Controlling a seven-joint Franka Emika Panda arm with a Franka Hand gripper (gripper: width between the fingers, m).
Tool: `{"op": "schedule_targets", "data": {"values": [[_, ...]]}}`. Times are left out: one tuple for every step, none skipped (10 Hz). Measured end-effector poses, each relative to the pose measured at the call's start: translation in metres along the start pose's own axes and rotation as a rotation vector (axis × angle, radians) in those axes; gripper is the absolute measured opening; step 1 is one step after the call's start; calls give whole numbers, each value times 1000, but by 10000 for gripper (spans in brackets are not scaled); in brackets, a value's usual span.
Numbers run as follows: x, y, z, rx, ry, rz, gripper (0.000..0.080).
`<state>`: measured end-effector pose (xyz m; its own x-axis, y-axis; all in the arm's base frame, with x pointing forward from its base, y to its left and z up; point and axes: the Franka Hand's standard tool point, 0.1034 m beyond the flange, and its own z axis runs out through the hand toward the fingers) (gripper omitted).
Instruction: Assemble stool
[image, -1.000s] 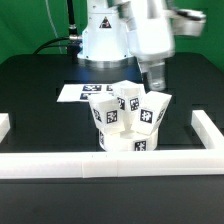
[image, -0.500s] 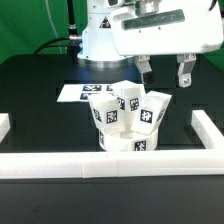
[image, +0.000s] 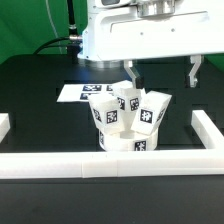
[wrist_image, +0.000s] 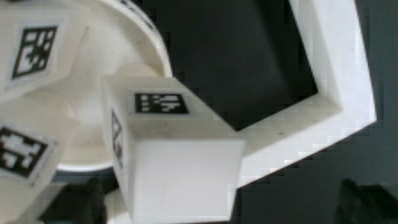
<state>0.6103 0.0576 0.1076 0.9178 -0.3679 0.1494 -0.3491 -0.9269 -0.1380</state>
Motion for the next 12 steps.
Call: {"op": "schedule_targets", "data": {"values": [[2,5,1,-2,-6,-130,649],[4,11,1,-3,-6,-204,649],[5,12,1,-7,-5,-257,649],[5,13,1,-12,-5,-338,649],[6,14,1,-13,-6,-393,649],[6,15,1,-18,-7,-460,649],[4,14,2,-20,-15,-516,649],[1,15,3,-23,-32,-647,649],[0,13,3,-23,-34,-735,649],[-2,10,4,-23,-36,-798,649],[-2,10,4,-24,-38,-835,649],[-1,13,4,-33,-41,-911,649]]}}
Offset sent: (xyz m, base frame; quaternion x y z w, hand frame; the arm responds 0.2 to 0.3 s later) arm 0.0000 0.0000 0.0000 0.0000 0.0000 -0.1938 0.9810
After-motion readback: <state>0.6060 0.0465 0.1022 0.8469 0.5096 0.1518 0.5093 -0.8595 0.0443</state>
